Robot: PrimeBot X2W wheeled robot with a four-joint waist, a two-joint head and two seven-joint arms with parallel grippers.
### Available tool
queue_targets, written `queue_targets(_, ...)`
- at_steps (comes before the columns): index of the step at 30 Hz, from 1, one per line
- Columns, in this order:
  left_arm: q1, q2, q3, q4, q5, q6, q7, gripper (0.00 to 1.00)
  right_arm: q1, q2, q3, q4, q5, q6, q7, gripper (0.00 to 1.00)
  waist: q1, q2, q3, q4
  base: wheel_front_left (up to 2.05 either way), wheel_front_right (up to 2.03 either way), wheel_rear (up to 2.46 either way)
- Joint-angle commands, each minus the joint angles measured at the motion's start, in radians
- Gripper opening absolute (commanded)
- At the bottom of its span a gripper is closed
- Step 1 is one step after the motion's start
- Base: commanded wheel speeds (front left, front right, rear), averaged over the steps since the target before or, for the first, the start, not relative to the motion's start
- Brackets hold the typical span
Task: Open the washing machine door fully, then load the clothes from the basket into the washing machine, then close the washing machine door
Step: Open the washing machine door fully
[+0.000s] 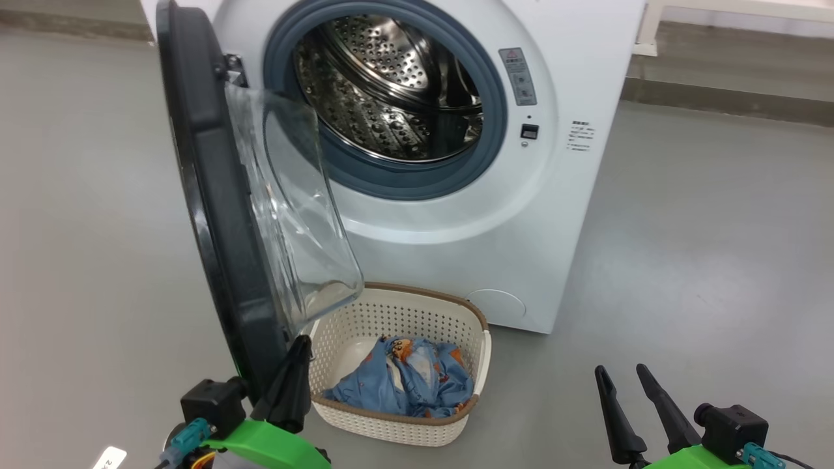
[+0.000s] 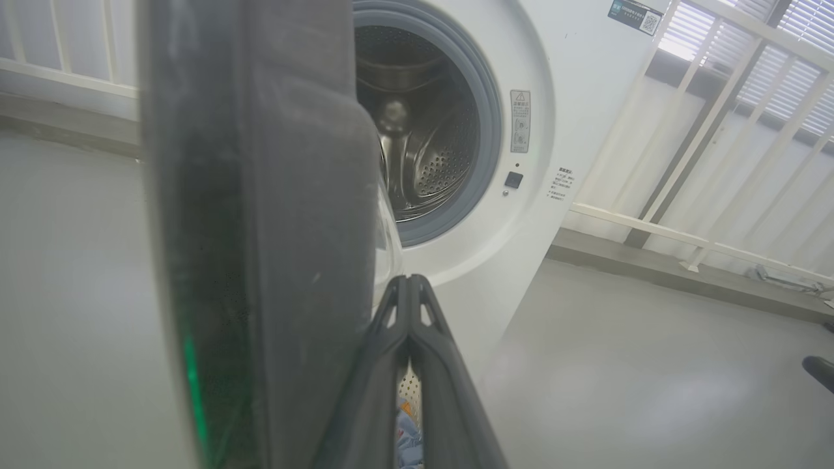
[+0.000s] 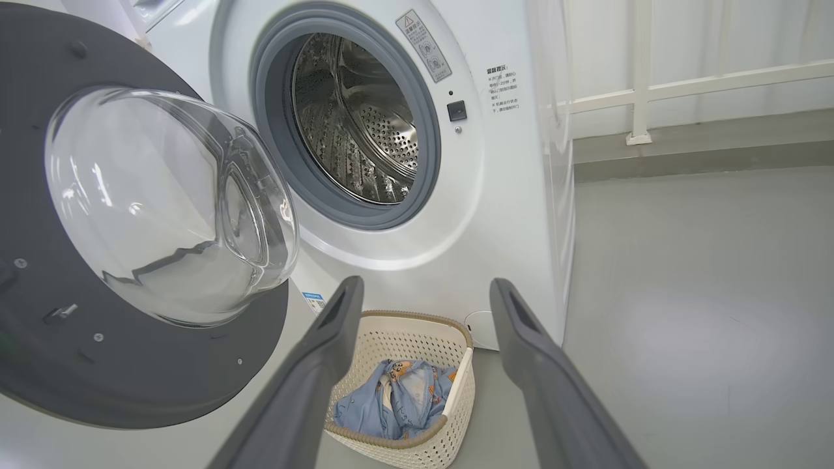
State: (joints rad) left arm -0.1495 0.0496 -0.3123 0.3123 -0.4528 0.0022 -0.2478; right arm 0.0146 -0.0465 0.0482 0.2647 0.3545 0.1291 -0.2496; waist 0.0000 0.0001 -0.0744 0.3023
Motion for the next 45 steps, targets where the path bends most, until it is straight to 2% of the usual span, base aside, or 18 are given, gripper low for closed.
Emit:
queue_targets(1, -0.026, 0.028, 0.052, -0.021, 0.001, 0.020, -0.010, 0.00, -0.019, -0.004, 0.025, -0.027, 0.003, 0.002, -0.012, 1.00, 0.0000, -0.0001, 0.000, 0.023, 0.00, 0.00, 0.00)
queue_targets(16, -0.022, 0.063, 0.108, -0.047, -0.023, 0.046, -0.012, 0.00, -0.027, -0.004, 0.033, -0.029, -0.013, 0.002, -0.012, 1.00, 0.0000, -0.0001, 0.052, 0.108, 0.00, 0.00, 0.00)
queue_targets(26, -0.033, 0.073, 0.182, -0.059, -0.039, 0.054, -0.013, 0.00, -0.055, -0.004, 0.034, -0.047, -0.045, 0.002, 0.005, 1.00, 0.0000, -0.0001, 0.112, 0.144, 0.00, 0.00, 0.00)
queue_targets(39, -0.055, 0.065, 0.326, -0.090, -0.031, 0.044, -0.014, 0.00, -0.079, -0.004, 0.027, -0.106, -0.097, 0.002, 0.058, 1.00, 0.0000, -0.0001, 0.217, 0.166, 0.00, 0.00, 0.00)
queue_targets(45, -0.097, 0.057, 0.425, -0.081, -0.039, 0.030, -0.014, 0.00, -0.096, -0.017, 0.029, -0.153, -0.129, 0.002, 0.091, 1.00, 0.0000, -0.0001, 0.283, 0.169, 0.00, 0.00, 0.00)
